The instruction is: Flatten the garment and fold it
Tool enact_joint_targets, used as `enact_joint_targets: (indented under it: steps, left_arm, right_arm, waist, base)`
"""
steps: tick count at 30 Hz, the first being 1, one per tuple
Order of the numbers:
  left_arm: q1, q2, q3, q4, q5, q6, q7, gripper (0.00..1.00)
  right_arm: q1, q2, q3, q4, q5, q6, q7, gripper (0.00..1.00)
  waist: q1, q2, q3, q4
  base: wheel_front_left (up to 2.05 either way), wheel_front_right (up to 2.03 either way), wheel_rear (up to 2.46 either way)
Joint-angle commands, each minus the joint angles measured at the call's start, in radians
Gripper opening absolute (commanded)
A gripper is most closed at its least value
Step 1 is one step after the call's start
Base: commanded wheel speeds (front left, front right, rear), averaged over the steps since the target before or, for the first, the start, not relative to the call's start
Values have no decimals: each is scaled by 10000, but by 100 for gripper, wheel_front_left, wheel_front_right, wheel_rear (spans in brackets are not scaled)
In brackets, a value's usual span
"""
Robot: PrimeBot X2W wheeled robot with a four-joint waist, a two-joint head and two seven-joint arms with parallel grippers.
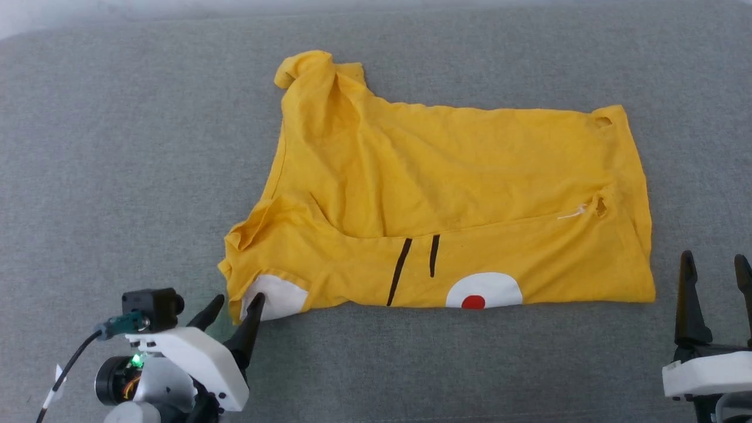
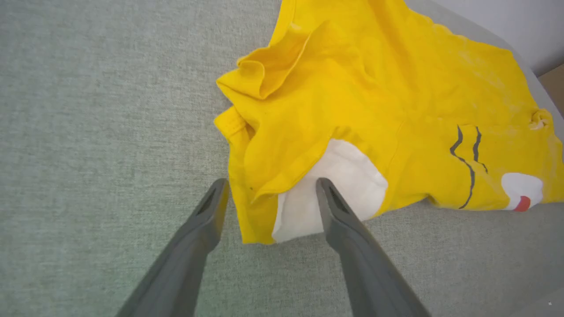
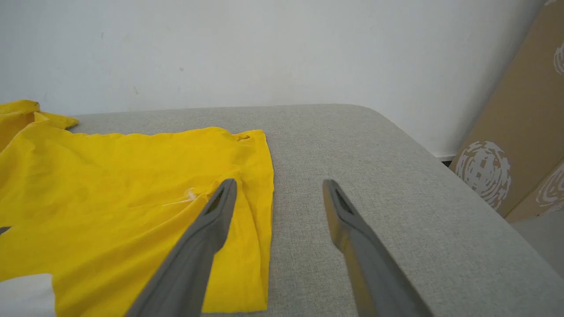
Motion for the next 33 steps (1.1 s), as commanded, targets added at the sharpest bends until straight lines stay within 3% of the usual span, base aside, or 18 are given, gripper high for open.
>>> enact_joint_targets:
  steps: [1, 8, 9, 10, 11, 23, 33]
  left_arm:
    - [-235, 72, -22, 136, -90, 26, 197, 100]
    - [-674, 12, -229, 812, -826, 8, 1602, 100]
    - [-749, -10, -222, 902, -895, 22, 1679, 85]
    - [-819, -31, -224, 992, -958, 18, 1730, 20]
    - [-876, -45, -238, 1072, -1023, -13, 1757, 0]
    - [-885, 13, -229, 907, -1249, -230, 1267, 0]
    - [-852, 64, -281, 397, -1139, -194, 1032, 0]
  right_arm:
    - [-155, 16, 19, 16, 60, -21, -58, 100]
    - [-240, 16, -3, 33, 40, -21, -65, 100]
    - [-260, 16, -12, 36, 32, -21, -59, 100]
    - [-282, 16, -15, 39, 26, -21, -52, 100]
    - [-305, 16, -9, 45, 19, -21, -44, 100]
    - [-789, 16, 0, -390, -463, -21, 737, 100]
    - [-858, 16, 33, -743, 70, -21, 5129, 100]
  waist:
    - [-1, 0, 107, -90]
    - [-1, 0, 231, -153]
    - [-1, 0, 240, -156]
    - [-1, 0, 250, -159]
    - [-1, 0, 257, -163]
    - [-1, 0, 357, -108]
    - [-1, 0, 532, 32]
  base:
    - [0, 0, 0]
    - [0, 0, 0]
    - [0, 0, 0]
    - [0, 0, 0]
    - [0, 0, 0]
    - [0, 0, 0]
    - [0, 0, 0]
